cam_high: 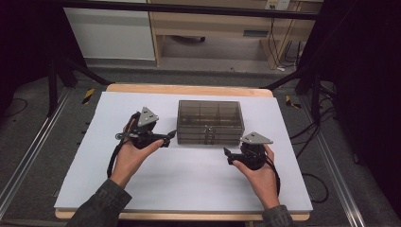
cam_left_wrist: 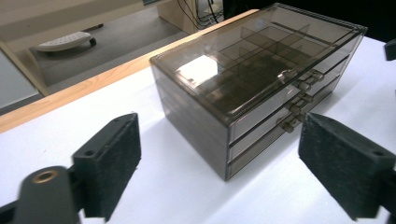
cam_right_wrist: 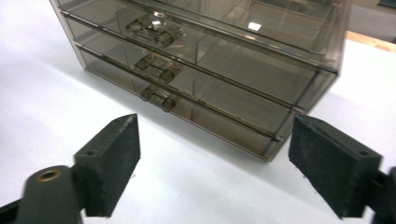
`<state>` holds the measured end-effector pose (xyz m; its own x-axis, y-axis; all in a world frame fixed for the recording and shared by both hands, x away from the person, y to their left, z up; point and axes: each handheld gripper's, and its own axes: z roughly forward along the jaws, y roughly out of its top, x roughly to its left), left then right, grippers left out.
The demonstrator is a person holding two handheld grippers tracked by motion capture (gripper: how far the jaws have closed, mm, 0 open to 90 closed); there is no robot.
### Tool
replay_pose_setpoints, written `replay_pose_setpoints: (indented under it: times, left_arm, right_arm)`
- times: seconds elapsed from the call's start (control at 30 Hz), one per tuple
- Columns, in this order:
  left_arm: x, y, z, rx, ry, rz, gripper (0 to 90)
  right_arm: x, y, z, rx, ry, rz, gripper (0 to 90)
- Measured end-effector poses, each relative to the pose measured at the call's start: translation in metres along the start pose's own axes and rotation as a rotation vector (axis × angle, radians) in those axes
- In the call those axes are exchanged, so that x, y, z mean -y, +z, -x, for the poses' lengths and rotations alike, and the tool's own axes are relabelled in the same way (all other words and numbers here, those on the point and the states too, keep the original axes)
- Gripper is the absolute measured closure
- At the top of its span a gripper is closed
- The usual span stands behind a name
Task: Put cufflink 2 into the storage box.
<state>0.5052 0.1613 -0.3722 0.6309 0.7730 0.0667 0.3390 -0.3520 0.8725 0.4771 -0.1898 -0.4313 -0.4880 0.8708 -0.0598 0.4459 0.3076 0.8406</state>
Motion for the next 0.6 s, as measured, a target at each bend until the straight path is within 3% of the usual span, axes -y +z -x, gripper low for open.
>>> replay_pose_setpoints:
  times: [0.37, 0.6]
  left_arm:
    - [0.021, -0.020, -0.019, -0.027, -0.043, 0.027, 9.4]
    - [0.030, -0.030, -0.023, -0.041, -0.021, 0.025, 7.9]
  right_arm:
    - [0.007, -0.012, 0.008, 0.015, -0.019, 0.013, 11.2]
    - [0.009, -0.018, 0.015, 0.030, -0.015, 0.021, 7.9]
